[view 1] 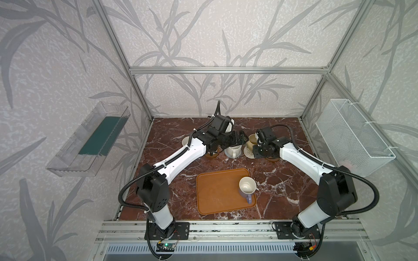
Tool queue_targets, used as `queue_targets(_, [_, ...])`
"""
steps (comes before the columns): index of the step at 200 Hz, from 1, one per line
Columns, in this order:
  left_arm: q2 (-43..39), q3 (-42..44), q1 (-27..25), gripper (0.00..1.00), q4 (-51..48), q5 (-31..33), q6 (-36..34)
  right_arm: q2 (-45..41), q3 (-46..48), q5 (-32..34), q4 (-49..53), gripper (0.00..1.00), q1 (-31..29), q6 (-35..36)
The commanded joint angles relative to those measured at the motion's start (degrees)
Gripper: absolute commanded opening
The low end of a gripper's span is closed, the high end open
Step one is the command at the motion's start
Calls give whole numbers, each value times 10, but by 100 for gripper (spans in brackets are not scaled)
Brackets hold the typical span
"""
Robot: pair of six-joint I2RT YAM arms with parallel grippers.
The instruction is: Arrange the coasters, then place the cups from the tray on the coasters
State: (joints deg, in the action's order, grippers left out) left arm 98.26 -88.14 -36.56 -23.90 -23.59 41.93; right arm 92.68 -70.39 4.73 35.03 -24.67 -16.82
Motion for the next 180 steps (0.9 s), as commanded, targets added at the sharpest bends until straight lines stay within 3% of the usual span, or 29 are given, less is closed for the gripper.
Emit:
queue_targets(1, [4,-8,7,99,11,17,-14,13,-38,20,-35,0,6,15])
queue_targets(63, [19,-10,19,99,16,23,-21,66,-72,28,-19,0,12,25])
queue_targets(180, [31,5,26,99,42,26,-9,78,-58,39,-30,0,12,23])
